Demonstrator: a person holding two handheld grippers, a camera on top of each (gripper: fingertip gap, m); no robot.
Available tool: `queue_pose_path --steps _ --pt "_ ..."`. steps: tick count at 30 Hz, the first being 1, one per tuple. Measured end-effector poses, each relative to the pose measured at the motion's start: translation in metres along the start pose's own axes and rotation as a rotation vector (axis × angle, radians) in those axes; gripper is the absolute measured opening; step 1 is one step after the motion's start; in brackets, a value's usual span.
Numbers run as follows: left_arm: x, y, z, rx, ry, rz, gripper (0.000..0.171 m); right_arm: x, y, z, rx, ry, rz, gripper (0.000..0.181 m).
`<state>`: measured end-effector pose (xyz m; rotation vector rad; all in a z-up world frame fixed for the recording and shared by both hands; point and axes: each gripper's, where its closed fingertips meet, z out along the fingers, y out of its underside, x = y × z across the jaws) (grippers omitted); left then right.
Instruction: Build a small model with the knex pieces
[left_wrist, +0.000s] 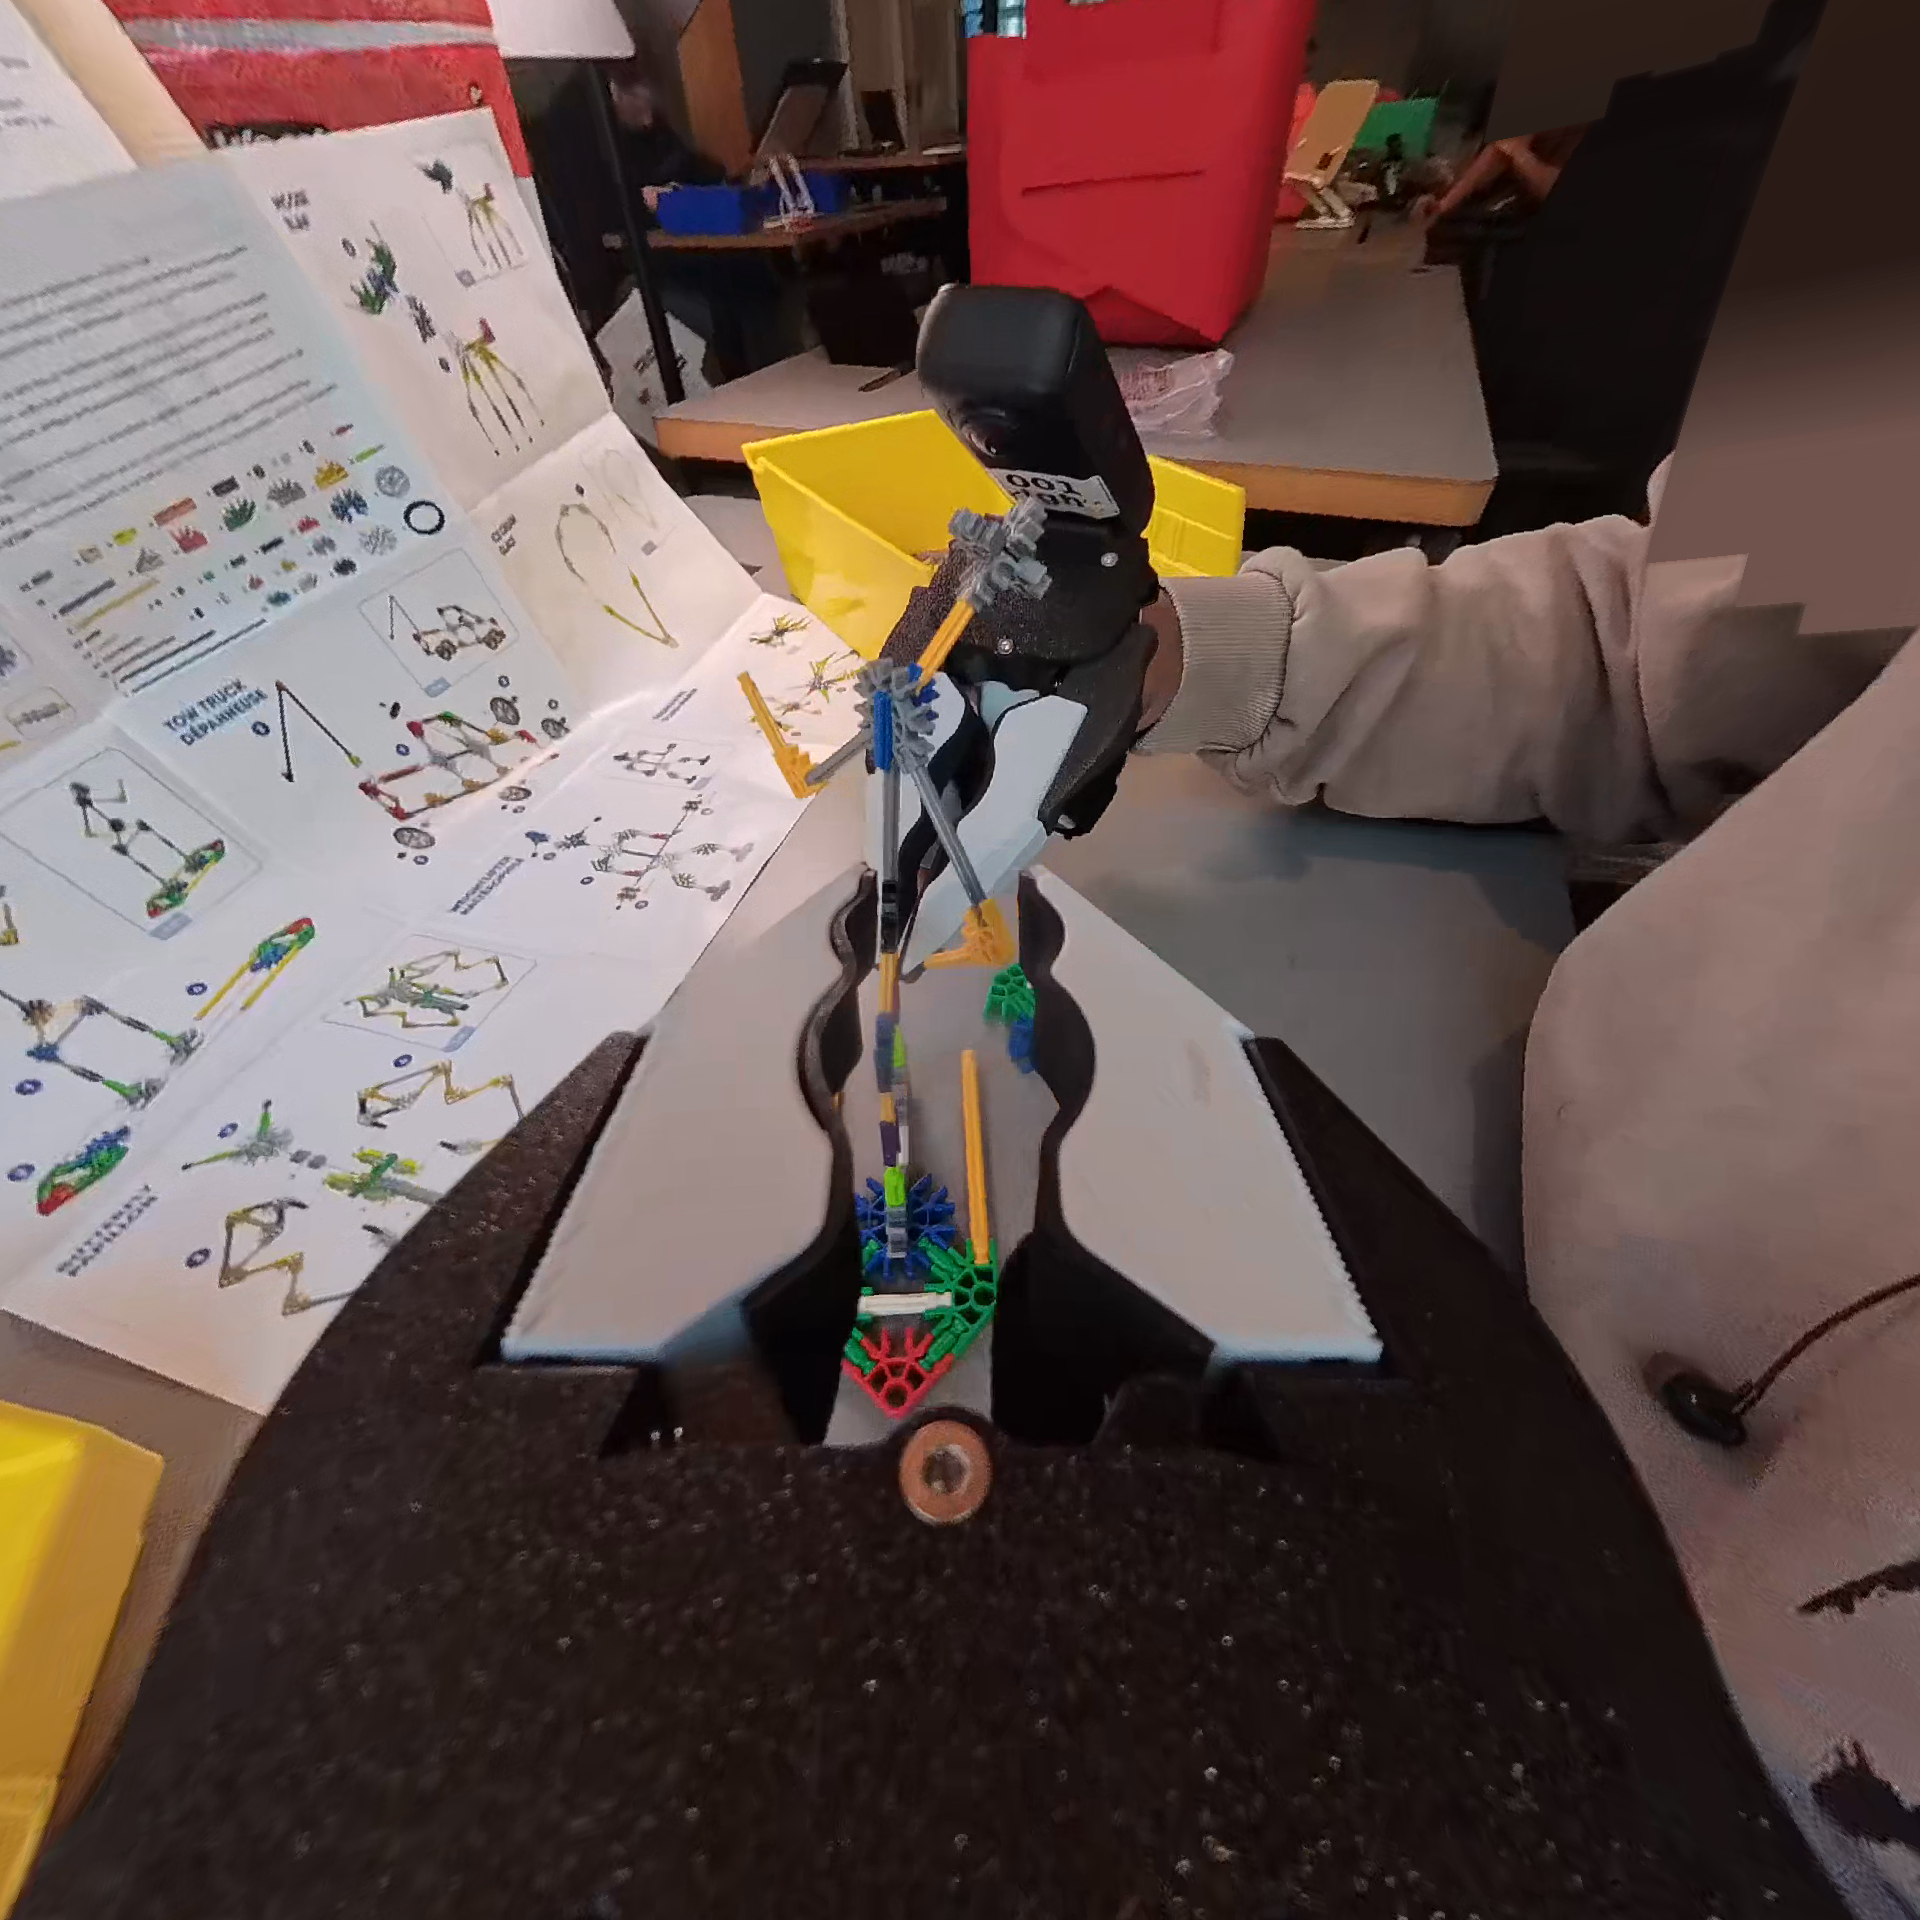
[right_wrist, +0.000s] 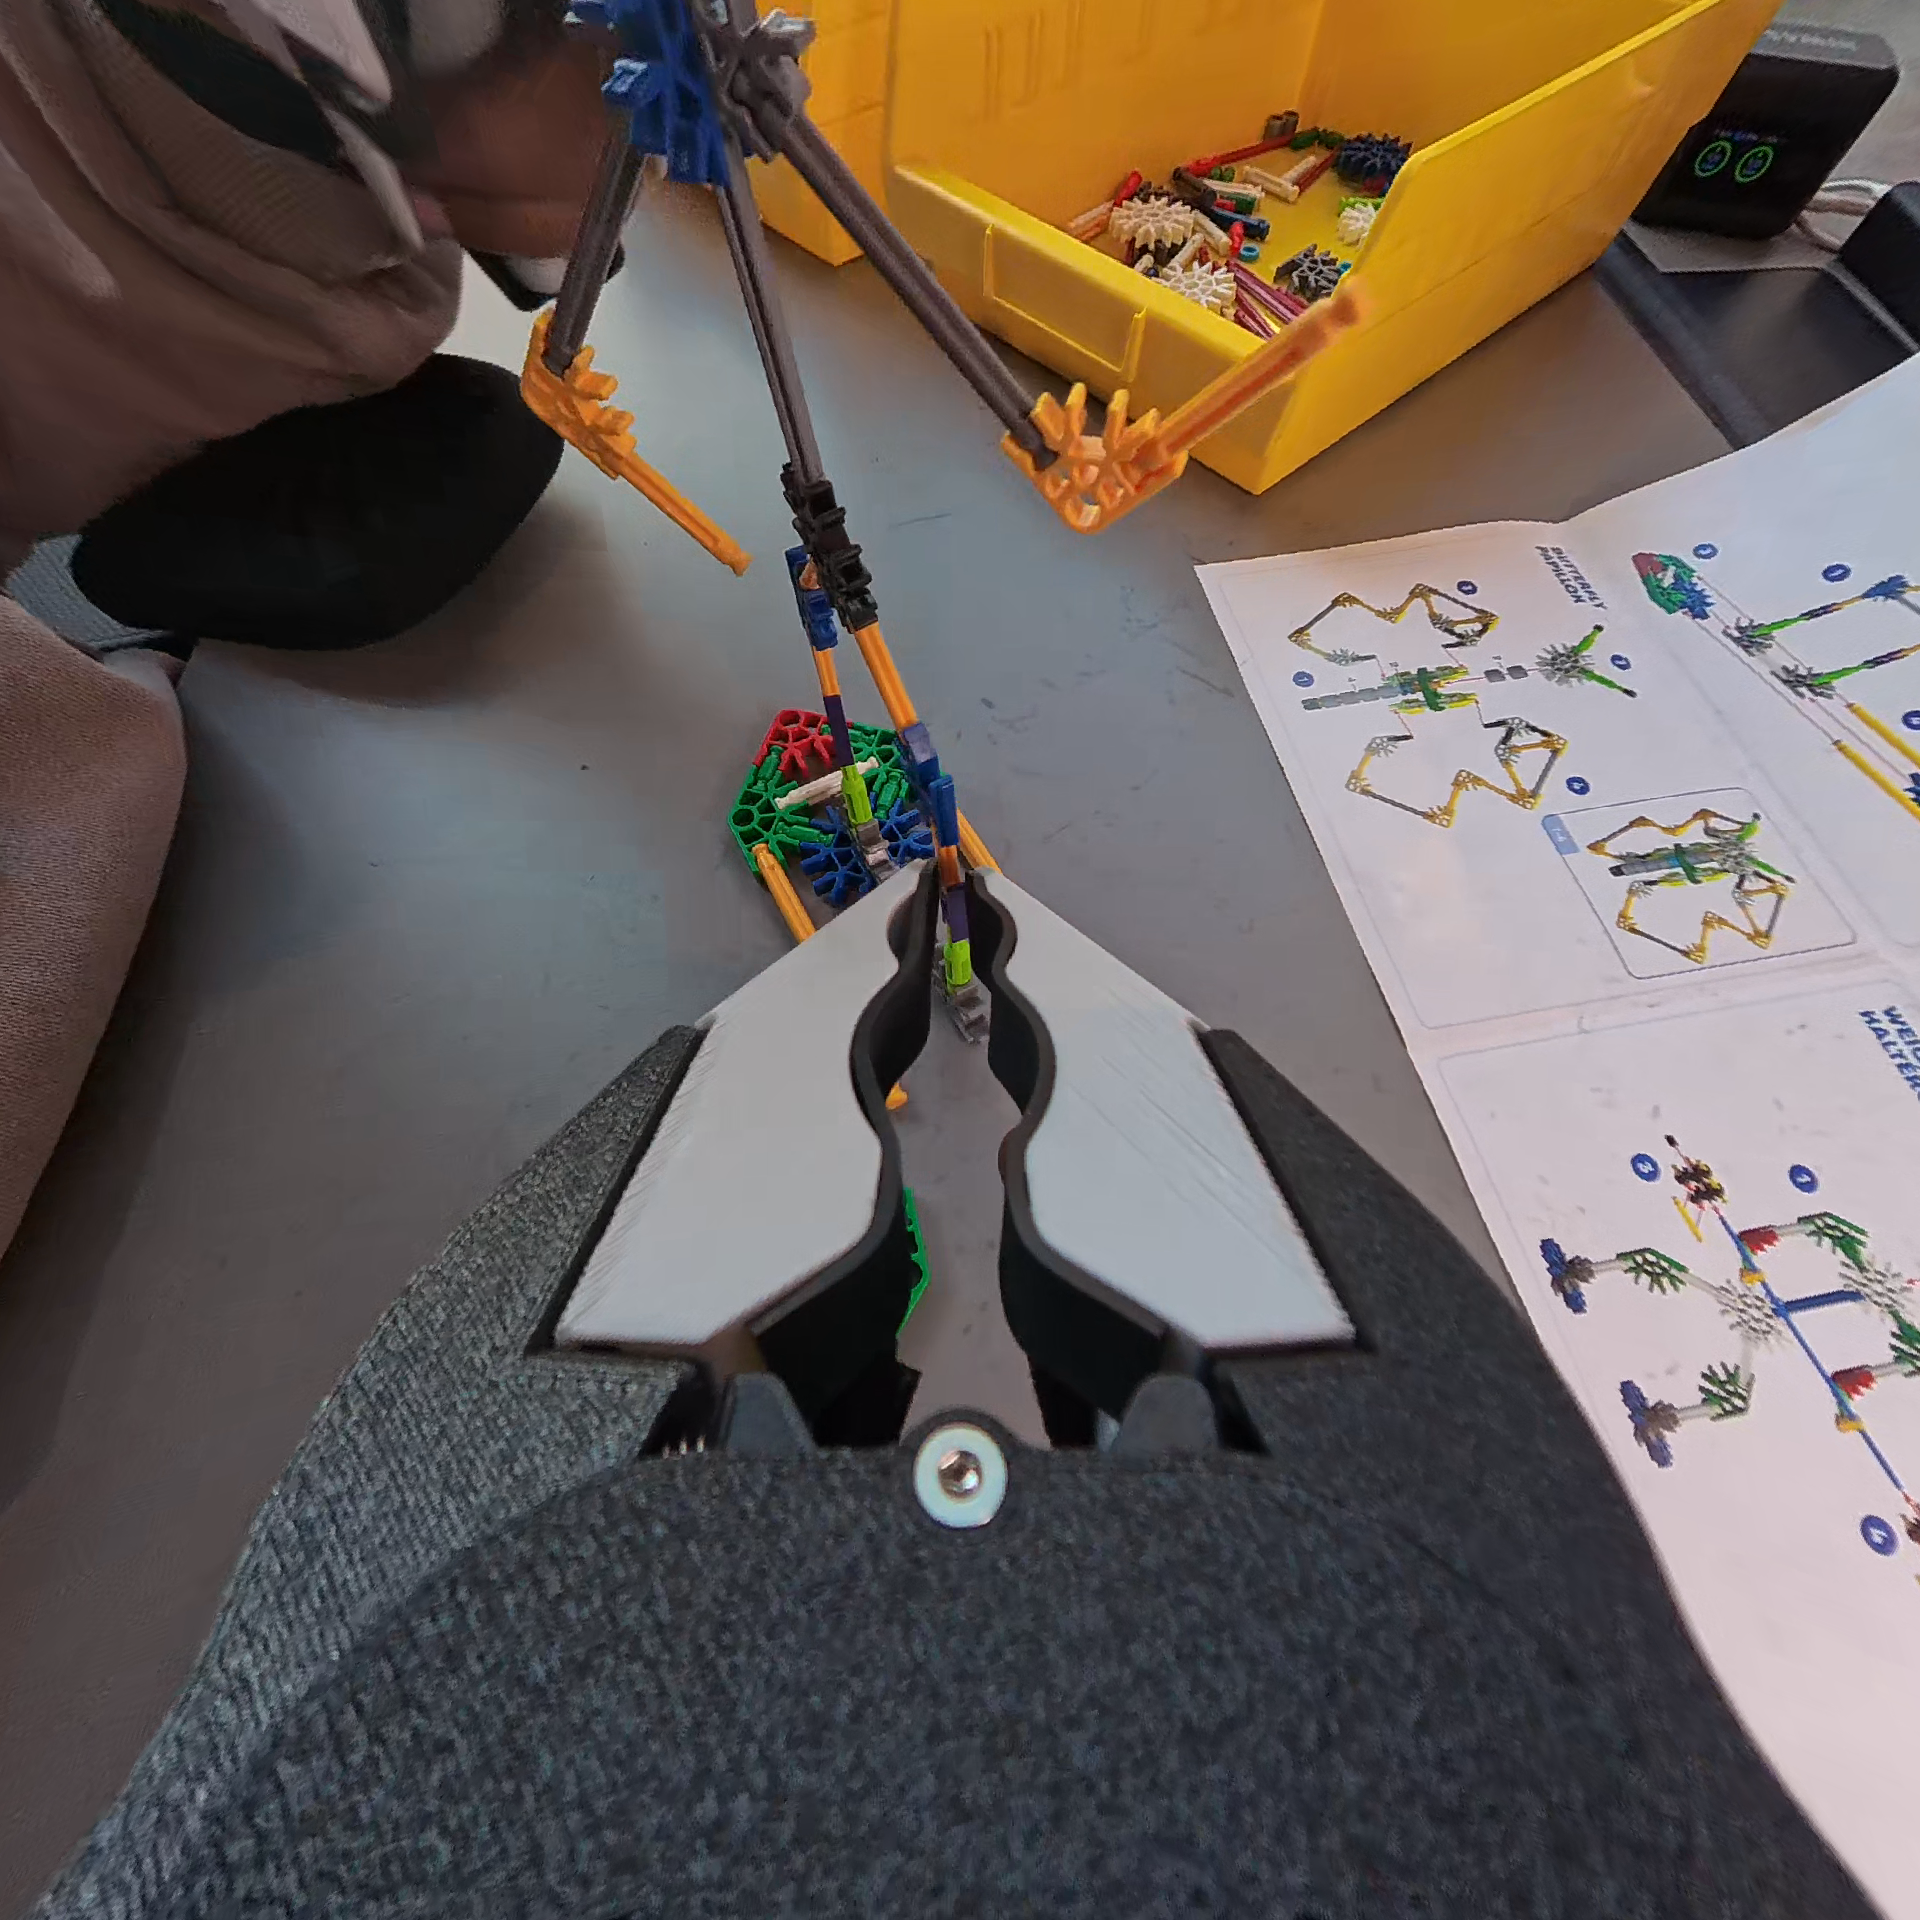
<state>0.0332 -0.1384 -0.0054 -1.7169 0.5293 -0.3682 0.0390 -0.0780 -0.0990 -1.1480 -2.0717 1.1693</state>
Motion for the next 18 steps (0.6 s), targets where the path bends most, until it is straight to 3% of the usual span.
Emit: queue_pose_path --steps 5,9,12,18 --pt "0.006 0.016 0.021 -0.105 -0.16 -0.005 0.027 0.003 0.001 0.0 -0.012 0.028 0.004 0.003" --pt "-0.003 0.022 0.022 -0.16 -0.263 0.094 0.008 0.002 0.001 0.0 -0.016 0.029 -0.009 0.002" --pt "-0.004 0.024 0.02 -0.179 -0.228 0.089 0.006 -0.002 0.002 -0.001 -0.018 0.011 -0.024 0.002" --pt "0.0 0.026 0.013 -0.176 0.0 0.013 0.003 -0.01 0.003 -0.003 -0.023 -0.048 -0.048 0.002"
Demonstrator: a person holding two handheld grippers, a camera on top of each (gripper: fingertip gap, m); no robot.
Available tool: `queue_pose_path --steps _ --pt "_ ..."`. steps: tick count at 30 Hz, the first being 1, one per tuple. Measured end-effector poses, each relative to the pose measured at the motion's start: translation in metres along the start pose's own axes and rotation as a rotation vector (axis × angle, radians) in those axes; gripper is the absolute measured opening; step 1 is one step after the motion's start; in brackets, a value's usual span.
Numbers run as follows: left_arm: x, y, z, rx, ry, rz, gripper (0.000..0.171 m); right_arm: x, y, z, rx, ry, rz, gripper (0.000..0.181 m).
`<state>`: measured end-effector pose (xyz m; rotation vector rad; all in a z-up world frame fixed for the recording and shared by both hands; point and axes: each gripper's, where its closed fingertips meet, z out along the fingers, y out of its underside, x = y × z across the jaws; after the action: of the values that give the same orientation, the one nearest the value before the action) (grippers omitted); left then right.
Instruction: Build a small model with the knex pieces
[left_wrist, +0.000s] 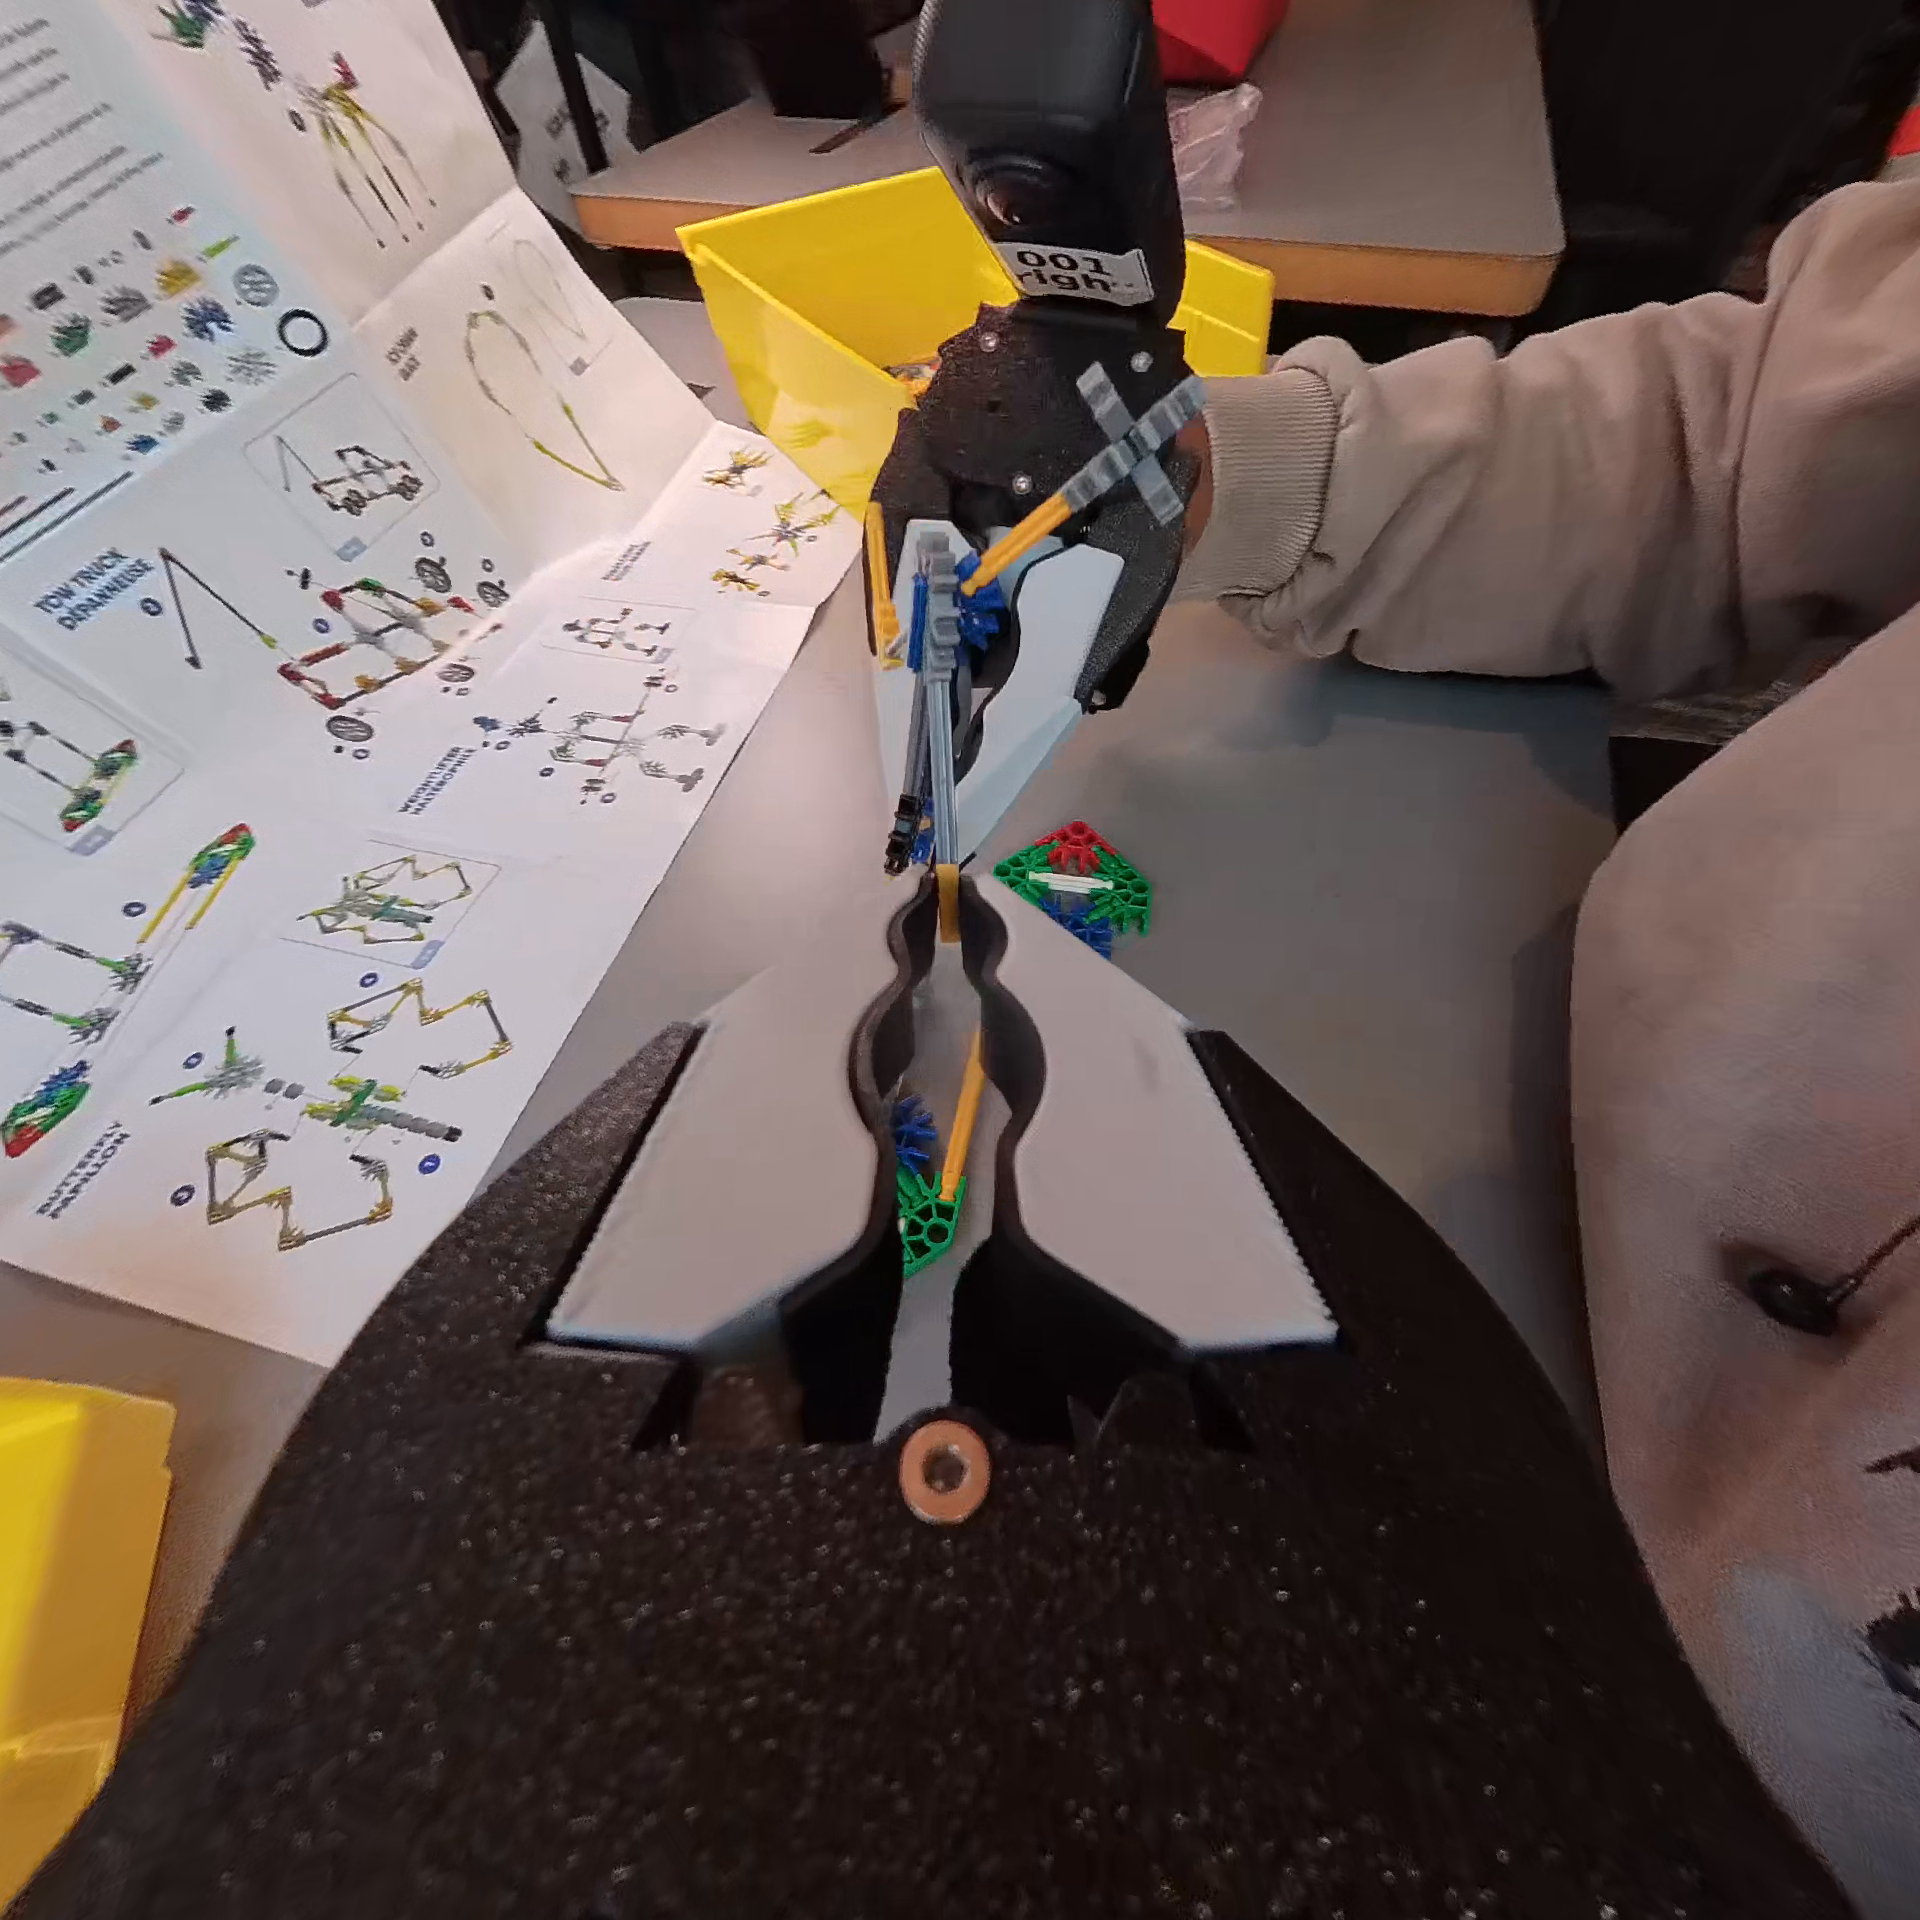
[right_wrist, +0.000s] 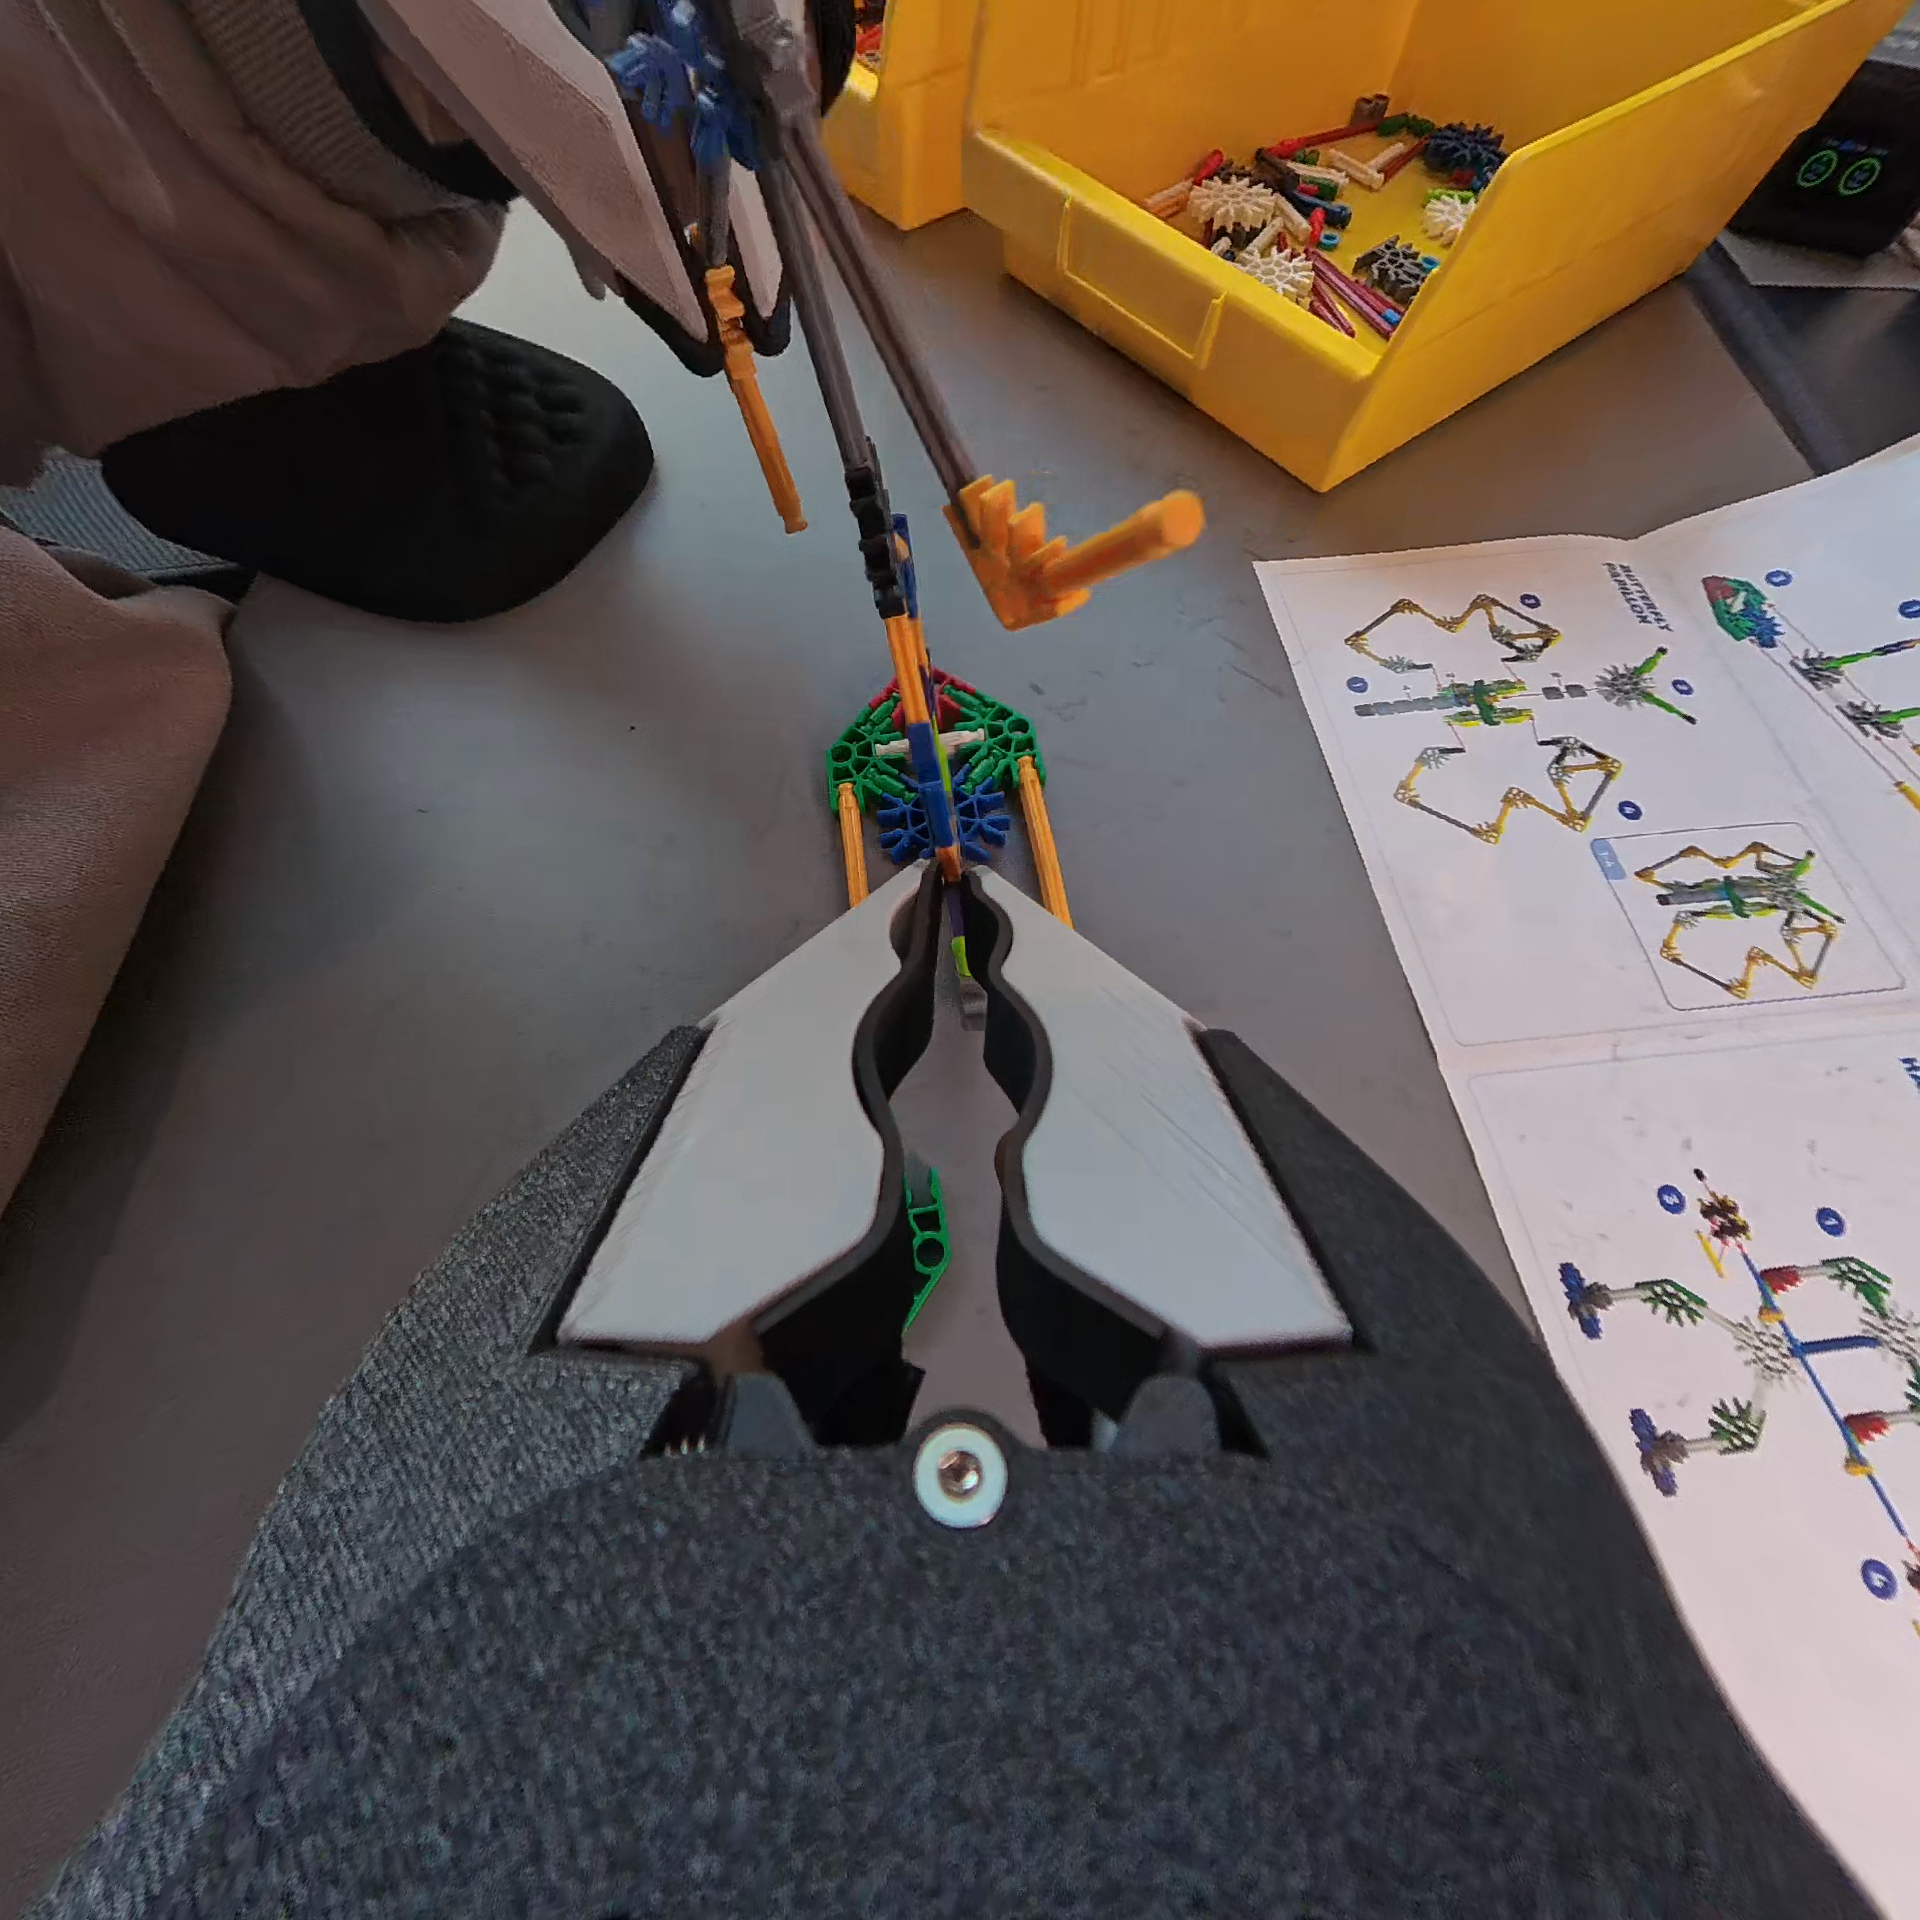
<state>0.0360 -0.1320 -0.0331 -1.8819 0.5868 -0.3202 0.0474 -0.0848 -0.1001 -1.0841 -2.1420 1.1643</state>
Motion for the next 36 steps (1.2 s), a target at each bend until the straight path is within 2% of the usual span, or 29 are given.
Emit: queue_pose_path --steps 7,15,19,26,36 --pt "0.0 0.0 -0.003 -0.032 0.169 0.004 0.003 -0.006 0.0 0.0 -0.007 -0.05 0.004 0.002" --pt "-0.005 -0.001 -0.004 0.012 0.14 -0.004 0.003 -0.009 0.0 0.0 -0.003 -0.075 0.008 0.001" --pt "-0.001 0.001 -0.006 0.008 0.176 0.042 0.003 -0.014 0.0 0.0 -0.005 -0.109 -0.009 0.001" --pt "0.003 0.004 -0.01 -0.015 0.361 0.135 0.003 -0.026 -0.002 0.001 0.003 -0.217 -0.029 0.001" --pt "0.009 0.007 -0.016 -0.038 0.583 0.11 0.003 -0.035 -0.001 0.0 -0.008 -0.274 -0.037 0.0"
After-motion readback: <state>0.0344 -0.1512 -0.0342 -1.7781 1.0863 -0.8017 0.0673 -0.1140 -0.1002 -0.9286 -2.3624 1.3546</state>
